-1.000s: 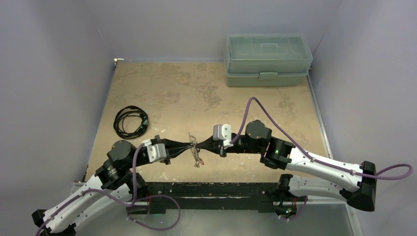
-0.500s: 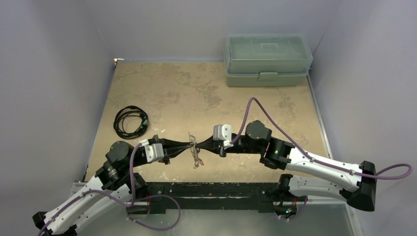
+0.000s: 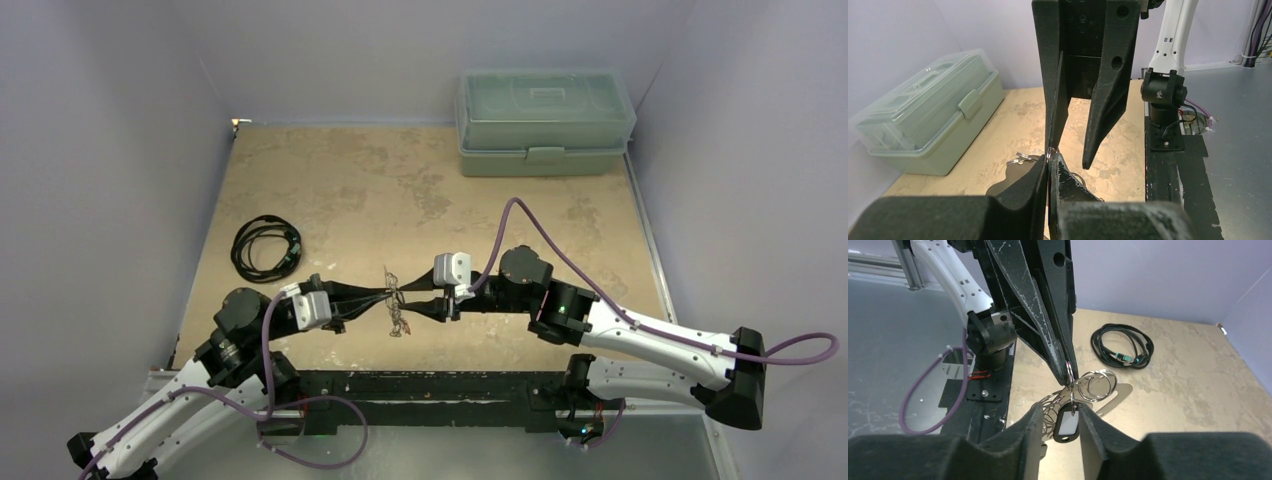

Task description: Put the keys on the keyring

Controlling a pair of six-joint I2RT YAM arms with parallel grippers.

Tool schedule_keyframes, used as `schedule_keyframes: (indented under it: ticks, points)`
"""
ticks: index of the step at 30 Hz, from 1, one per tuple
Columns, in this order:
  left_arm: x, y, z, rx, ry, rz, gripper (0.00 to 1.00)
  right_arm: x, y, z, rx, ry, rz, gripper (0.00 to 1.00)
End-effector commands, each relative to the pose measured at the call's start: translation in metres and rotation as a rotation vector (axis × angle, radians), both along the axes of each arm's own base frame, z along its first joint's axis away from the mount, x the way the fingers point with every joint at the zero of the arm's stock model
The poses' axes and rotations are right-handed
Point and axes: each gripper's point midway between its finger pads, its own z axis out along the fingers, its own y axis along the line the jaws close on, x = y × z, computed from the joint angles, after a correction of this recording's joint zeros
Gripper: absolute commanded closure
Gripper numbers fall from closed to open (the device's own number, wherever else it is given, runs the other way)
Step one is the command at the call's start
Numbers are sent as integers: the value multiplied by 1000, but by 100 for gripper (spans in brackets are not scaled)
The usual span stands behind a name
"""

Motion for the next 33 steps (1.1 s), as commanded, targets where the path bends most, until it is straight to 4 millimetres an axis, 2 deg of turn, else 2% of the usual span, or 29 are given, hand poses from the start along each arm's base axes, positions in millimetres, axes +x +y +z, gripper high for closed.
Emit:
schedule_keyframes:
  ticks: [1, 9, 21, 33]
  points:
    - [-3, 1, 23, -66, -53, -13, 100, -4, -4, 21, 59, -17, 4, 61]
    - [-6, 1, 24, -69, -57, -29, 100, -9, -5, 41, 133, -46, 29, 60]
    - [-9, 1, 27, -86, -58, -49, 100, -9, 8, 36, 131, -32, 62, 67]
    - [-13, -1, 27, -92, -61, -80, 100, -10, 9, 38, 138, -40, 70, 77]
